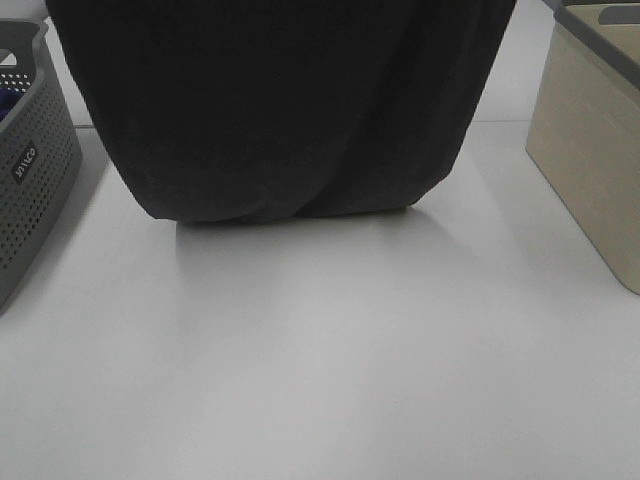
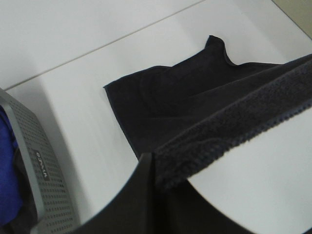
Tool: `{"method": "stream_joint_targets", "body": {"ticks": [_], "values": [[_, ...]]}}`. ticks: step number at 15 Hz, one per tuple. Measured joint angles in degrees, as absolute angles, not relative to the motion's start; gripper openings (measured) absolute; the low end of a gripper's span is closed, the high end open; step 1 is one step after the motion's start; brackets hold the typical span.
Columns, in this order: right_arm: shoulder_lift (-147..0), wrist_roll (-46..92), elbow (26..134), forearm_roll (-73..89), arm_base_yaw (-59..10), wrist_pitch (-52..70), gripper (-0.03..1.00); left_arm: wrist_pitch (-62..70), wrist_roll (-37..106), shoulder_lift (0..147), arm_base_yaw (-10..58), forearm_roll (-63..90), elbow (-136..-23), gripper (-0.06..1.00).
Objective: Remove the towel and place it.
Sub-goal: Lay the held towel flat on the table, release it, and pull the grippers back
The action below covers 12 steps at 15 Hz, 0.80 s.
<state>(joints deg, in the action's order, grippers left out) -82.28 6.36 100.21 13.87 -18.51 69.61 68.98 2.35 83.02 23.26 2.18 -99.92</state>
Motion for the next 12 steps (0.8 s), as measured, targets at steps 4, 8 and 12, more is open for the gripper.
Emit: {"method": "stream_joint_targets", "body": {"ticks": [4, 8, 12], "values": [[-74.83, 6.19, 88.24, 13.35, -18.51, 69.61, 0.02, 68.70, 2.98, 77.29, 24.18, 8.42, -85.83, 0.00], [-66.29, 2.06, 80.62, 11.00, -18.62, 69.73, 0.02, 66.92, 2.64, 73.11, 27.16, 11.23, -74.14, 0.00], [-60.50, -2.06, 72.71, 12.26, -18.62, 69.50, 0.02, 66.63, 2.52, 71.39, 27.27, 11.92, -72.65, 0.00]]}}
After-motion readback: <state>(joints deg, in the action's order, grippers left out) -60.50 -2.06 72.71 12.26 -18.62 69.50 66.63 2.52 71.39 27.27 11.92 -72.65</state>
